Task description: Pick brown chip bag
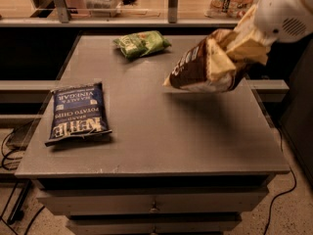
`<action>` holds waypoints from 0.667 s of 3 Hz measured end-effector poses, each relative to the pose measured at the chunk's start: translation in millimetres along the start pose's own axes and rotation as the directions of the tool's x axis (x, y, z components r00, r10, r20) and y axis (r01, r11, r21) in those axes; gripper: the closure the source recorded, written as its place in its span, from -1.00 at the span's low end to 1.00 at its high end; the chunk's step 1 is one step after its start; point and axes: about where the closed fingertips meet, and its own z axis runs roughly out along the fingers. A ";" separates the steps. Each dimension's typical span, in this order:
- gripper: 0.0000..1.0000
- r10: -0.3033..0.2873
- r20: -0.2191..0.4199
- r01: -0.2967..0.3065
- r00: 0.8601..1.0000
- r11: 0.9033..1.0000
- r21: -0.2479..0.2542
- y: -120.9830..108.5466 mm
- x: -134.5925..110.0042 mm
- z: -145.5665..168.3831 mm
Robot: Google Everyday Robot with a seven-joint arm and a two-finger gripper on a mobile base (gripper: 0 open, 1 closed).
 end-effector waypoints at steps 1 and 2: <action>1.00 -0.089 0.026 0.086 0.996 0.990 0.114 -28.5 -32.0 -51.6; 1.00 -0.165 0.048 0.151 0.985 0.965 0.215 -47.7 -59.3 -96.5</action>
Offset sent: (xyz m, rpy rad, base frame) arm -0.0079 0.0047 0.1908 -0.0513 -0.4138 0.0838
